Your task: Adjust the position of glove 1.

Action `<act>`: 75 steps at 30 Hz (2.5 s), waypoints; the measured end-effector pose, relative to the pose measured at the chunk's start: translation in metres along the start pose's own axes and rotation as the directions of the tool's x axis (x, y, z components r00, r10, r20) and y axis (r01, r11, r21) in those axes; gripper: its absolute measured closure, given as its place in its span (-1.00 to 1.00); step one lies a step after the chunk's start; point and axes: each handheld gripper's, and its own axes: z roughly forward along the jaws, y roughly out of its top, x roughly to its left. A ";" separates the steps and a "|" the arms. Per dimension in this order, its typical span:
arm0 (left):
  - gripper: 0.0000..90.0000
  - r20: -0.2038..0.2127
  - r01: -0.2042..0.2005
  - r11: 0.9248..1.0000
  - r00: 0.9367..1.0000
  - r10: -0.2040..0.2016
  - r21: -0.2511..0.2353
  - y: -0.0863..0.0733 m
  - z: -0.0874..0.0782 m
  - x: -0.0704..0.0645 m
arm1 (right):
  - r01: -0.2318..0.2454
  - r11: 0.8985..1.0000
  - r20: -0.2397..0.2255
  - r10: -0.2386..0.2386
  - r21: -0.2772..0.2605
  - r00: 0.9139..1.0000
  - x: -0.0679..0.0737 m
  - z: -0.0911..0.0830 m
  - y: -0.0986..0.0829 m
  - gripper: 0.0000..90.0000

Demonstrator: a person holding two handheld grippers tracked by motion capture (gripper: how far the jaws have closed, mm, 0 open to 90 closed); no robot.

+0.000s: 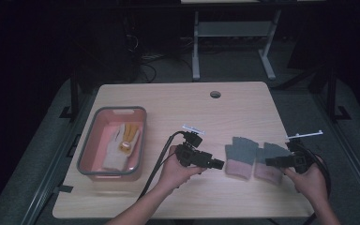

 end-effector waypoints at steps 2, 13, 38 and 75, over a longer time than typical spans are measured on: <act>-0.30 -0.007 0.000 1.000 1.000 0.000 -0.002 -0.001 0.002 0.000 | 0.005 1.000 0.022 -0.005 0.000 1.000 -0.004 0.002 -0.001 0.05; -0.31 -0.011 0.002 1.000 1.000 -0.002 0.010 -0.004 0.014 0.000 | 0.053 0.996 0.114 -0.060 0.067 0.992 0.000 0.012 0.001 0.17; -0.30 0.000 0.008 1.000 1.000 -0.008 0.009 -0.010 0.022 0.005 | 0.076 0.996 0.205 -0.085 0.053 0.975 0.010 0.017 0.000 0.84; -0.30 -0.009 0.013 1.000 1.000 -0.013 -0.025 -0.007 0.021 0.009 | 0.119 0.992 0.085 -0.116 -0.034 0.990 0.048 -0.013 0.011 0.90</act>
